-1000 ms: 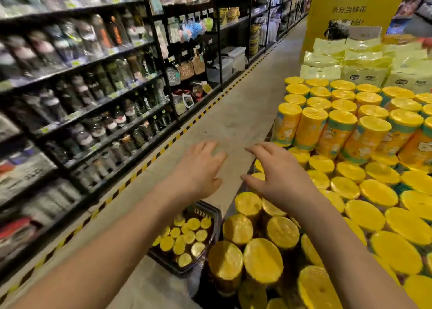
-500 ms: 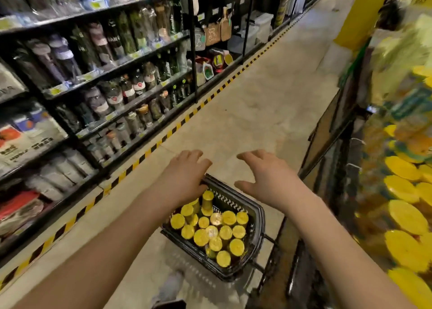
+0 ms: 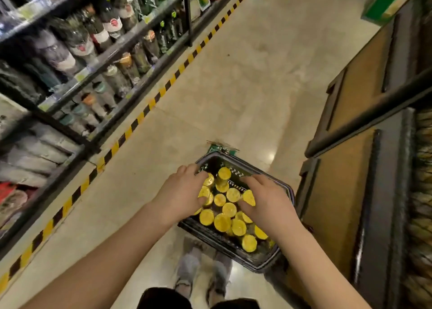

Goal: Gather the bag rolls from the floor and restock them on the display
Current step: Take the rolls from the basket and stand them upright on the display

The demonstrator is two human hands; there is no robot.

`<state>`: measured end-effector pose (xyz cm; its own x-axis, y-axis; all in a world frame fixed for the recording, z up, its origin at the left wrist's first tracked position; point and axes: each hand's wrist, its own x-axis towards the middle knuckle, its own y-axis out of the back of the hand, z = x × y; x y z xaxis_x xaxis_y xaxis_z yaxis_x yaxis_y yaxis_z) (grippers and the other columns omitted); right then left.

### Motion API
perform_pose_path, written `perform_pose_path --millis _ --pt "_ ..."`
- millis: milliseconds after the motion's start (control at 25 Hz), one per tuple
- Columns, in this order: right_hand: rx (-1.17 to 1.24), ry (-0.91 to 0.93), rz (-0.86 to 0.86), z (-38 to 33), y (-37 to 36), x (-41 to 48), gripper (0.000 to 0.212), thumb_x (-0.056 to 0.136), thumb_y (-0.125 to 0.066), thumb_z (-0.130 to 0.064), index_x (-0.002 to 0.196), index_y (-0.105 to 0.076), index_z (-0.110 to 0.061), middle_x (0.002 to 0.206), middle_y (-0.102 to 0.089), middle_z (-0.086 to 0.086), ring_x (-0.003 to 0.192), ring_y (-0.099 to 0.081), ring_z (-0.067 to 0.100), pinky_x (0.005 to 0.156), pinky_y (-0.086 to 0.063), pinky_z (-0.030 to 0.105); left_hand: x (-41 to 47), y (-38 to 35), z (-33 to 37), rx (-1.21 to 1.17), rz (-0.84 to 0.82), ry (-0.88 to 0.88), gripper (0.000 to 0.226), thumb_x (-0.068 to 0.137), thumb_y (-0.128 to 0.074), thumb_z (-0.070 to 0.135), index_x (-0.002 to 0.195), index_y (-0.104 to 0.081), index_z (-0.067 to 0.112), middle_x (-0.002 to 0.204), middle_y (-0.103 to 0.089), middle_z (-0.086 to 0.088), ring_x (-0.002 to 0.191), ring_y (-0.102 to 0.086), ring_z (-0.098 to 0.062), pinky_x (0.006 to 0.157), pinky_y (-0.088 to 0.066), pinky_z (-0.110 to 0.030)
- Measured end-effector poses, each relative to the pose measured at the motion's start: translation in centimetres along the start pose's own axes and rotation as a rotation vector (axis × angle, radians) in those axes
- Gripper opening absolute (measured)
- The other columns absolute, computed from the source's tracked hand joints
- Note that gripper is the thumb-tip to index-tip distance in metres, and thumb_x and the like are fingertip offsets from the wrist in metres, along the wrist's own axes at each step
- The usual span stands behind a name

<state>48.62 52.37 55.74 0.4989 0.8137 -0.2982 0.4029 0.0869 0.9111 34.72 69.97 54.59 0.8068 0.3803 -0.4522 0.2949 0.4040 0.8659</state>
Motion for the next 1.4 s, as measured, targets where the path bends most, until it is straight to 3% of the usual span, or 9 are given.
perform_pose_path --millis 200,400,600,840,960,1080,1200,1400 --pt "0.075 0.013 -0.011 4.5 -13.6 8.7 0.058 0.088 -0.070 -0.035 0.141 -0.052 -0.022 0.138 -0.055 0.004 0.120 -0.057 0.028 0.092 -0.052 0.041 8.8 -12.8 -3.4 -0.123 -0.034 0.134 0.062 0.092 -0.061 0.047 0.145 -0.040 0.024 0.146 -0.035 -0.003 0.134 -0.036 -0.026 0.103 -0.043 -0.040" --pt "0.143 0.045 -0.019 9.0 -28.9 15.2 0.058 0.086 -0.075 -0.024 0.139 -0.053 -0.018 0.138 -0.055 0.006 0.112 -0.060 0.032 0.082 -0.054 0.045 17.3 -27.4 -6.5 -0.113 0.004 0.216 0.064 0.088 -0.067 0.047 0.140 -0.041 0.020 0.139 -0.038 -0.007 0.126 -0.041 -0.028 0.090 -0.047 -0.042" --pt "0.181 0.046 0.004 10.3 -34.6 19.0 0.056 0.088 -0.073 -0.022 0.140 -0.052 -0.021 0.138 -0.052 0.003 0.114 -0.057 0.028 0.083 -0.051 0.039 22.2 -34.8 -7.6 -0.093 -0.031 0.279 0.072 0.082 -0.074 0.049 0.136 -0.038 0.017 0.133 -0.045 -0.010 0.122 -0.047 -0.031 0.082 -0.046 -0.042" --pt "0.089 0.150 -0.038 10.4 -36.2 23.6 0.069 0.086 -0.071 -0.011 0.148 -0.044 -0.022 0.144 -0.048 0.002 0.117 -0.057 0.029 0.083 -0.051 0.038 24.3 -36.2 -7.5 -0.184 0.001 0.344 0.073 0.081 -0.077 0.027 0.136 -0.031 0.017 0.133 -0.044 -0.007 0.119 -0.052 -0.028 0.071 -0.036 -0.034" --pt "-0.007 0.219 -0.113 9.6 -37.4 26.7 0.082 0.085 -0.071 -0.004 0.155 -0.032 -0.025 0.153 -0.037 0.000 0.110 -0.062 0.029 0.067 -0.051 0.035 23.2 -35.2 -8.0 -0.224 0.051 0.320 0.073 0.081 -0.077 0.034 0.137 -0.031 0.022 0.133 -0.042 -0.002 0.120 -0.050 -0.024 0.071 -0.036 -0.032" --pt "-0.127 0.248 -0.177 9.1 -39.3 29.1 0.093 0.083 -0.073 -0.003 0.159 -0.023 -0.024 0.151 -0.039 0.003 0.097 -0.066 0.032 0.058 -0.047 0.033 21.8 -33.9 -8.0 -0.236 0.117 0.300 0.072 0.084 -0.074 0.040 0.138 -0.029 0.025 0.133 -0.040 0.001 0.119 -0.048 -0.022 0.070 -0.037 -0.031" --pt "-0.185 0.270 -0.179 9.2 -39.8 29.4 0.083 0.081 -0.078 -0.010 0.153 -0.035 -0.017 0.136 -0.048 0.009 0.086 -0.065 0.035 0.056 -0.048 0.034 20.8 -32.8 -8.2 -0.256 0.163 0.275 0.072 0.085 -0.073 0.040 0.141 -0.030 0.026 0.135 -0.040 0.001 0.120 -0.047 -0.021 0.072 -0.041 -0.031" --pt "0.062 0.161 -0.110 10.3 -32.7 25.1 0.079 0.074 -0.083 -0.041 0.141 -0.045 -0.029 0.134 -0.048 -0.003 0.108 -0.059 0.023 0.072 -0.046 0.033 18.1 -28.3 -8.2 -0.360 0.220 0.221 0.075 0.082 -0.075 0.043 0.143 -0.032 0.035 0.140 -0.038 0.008 0.125 -0.043 -0.015 0.078 -0.037 -0.028"
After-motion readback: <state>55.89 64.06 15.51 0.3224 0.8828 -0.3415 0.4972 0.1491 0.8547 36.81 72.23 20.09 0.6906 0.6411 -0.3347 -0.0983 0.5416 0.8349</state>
